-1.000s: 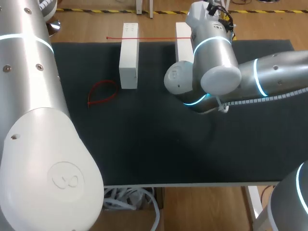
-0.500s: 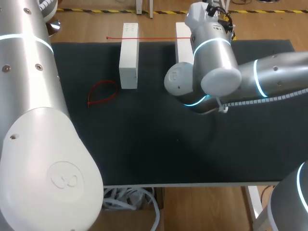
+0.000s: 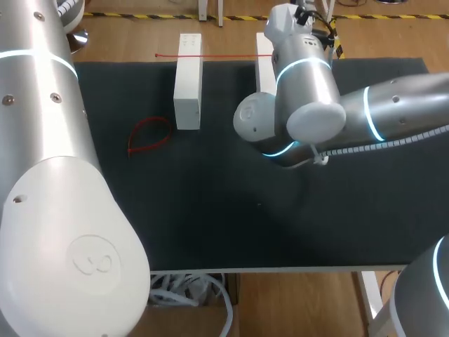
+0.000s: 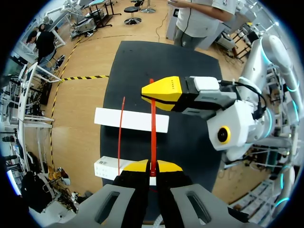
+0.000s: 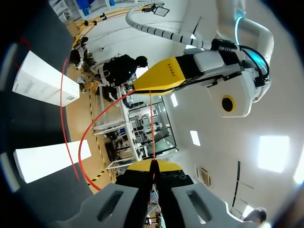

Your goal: Grab the tape and strap the tape.

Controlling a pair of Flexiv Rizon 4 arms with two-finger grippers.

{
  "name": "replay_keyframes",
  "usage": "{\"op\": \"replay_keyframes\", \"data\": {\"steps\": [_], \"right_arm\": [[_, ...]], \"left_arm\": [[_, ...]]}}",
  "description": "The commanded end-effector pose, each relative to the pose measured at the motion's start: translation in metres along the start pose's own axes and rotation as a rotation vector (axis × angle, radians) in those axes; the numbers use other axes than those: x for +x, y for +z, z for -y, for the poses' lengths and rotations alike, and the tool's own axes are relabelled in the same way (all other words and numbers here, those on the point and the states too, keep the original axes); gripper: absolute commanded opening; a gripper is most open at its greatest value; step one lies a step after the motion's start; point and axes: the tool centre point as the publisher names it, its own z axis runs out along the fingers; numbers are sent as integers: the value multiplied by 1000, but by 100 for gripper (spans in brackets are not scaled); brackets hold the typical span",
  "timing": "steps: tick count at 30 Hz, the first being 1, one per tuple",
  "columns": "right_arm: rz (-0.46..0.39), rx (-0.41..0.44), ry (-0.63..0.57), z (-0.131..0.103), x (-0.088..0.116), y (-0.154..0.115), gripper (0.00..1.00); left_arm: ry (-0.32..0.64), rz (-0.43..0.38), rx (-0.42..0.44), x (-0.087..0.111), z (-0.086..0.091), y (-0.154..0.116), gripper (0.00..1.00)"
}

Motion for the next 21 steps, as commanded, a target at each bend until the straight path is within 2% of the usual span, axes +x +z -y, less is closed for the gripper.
{"op": "replay_keyframes", "data": {"steps": [1, 21], "right_arm": [[19, 11, -4, -3, 0, 4, 0], [26, -4, -23, -2, -1, 3, 0]], "left_arm": [[0, -7, -9, -2, 2, -3, 0], [0, -7, -9, -2, 2, -3, 0]]}}
